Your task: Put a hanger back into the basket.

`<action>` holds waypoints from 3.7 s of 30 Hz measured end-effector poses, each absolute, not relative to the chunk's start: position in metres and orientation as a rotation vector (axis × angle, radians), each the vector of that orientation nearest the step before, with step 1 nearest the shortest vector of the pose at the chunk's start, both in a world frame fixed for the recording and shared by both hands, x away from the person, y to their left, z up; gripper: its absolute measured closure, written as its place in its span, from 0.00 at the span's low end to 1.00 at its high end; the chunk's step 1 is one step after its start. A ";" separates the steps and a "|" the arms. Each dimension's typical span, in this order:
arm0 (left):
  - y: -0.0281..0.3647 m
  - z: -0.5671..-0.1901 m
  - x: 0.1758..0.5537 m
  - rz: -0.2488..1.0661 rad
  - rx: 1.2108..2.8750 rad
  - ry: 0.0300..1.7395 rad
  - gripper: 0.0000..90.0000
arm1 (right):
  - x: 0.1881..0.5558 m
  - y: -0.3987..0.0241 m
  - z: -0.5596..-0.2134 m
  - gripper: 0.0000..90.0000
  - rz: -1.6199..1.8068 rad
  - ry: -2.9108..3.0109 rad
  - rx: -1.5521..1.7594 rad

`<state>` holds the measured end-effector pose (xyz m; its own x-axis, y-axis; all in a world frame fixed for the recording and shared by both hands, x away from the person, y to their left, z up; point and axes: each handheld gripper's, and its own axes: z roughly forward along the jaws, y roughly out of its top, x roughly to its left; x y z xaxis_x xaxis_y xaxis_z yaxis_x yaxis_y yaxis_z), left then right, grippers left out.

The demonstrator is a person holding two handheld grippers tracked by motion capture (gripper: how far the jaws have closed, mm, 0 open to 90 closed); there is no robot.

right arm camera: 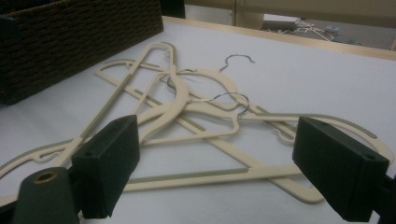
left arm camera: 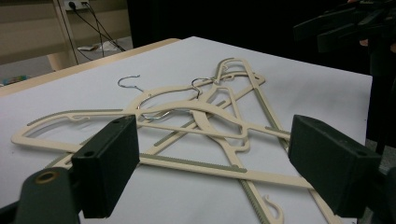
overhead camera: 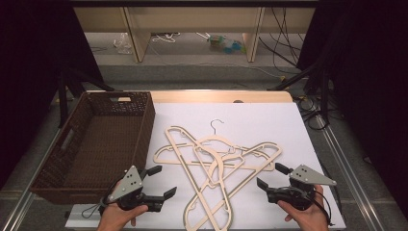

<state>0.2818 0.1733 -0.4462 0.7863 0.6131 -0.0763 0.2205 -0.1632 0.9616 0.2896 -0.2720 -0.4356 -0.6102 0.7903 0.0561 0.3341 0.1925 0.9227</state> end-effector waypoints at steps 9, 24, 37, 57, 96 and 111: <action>0.172 -0.446 0.282 0.389 1.739 0.640 0.18 | 0.288 -0.268 -0.438 0.19 1.405 2.122 1.100; 0.171 -0.446 0.282 0.394 1.764 0.643 0.18 | 0.292 -0.237 -0.446 0.26 1.344 2.384 1.106; 0.171 -0.446 0.282 0.404 1.776 0.628 0.18 | 0.307 -0.195 -0.456 0.32 1.229 2.553 1.090; 0.170 -0.447 0.281 0.397 1.771 0.628 0.18 | 0.333 -0.160 -0.477 0.51 1.071 2.673 1.157; 0.170 -0.445 0.283 0.387 1.768 0.600 0.18 | 0.351 -0.172 -0.464 0.87 0.979 2.644 1.161; 0.161 -0.447 0.293 0.384 1.762 0.626 0.19 | 0.344 -0.197 -0.437 0.91 0.993 2.628 0.945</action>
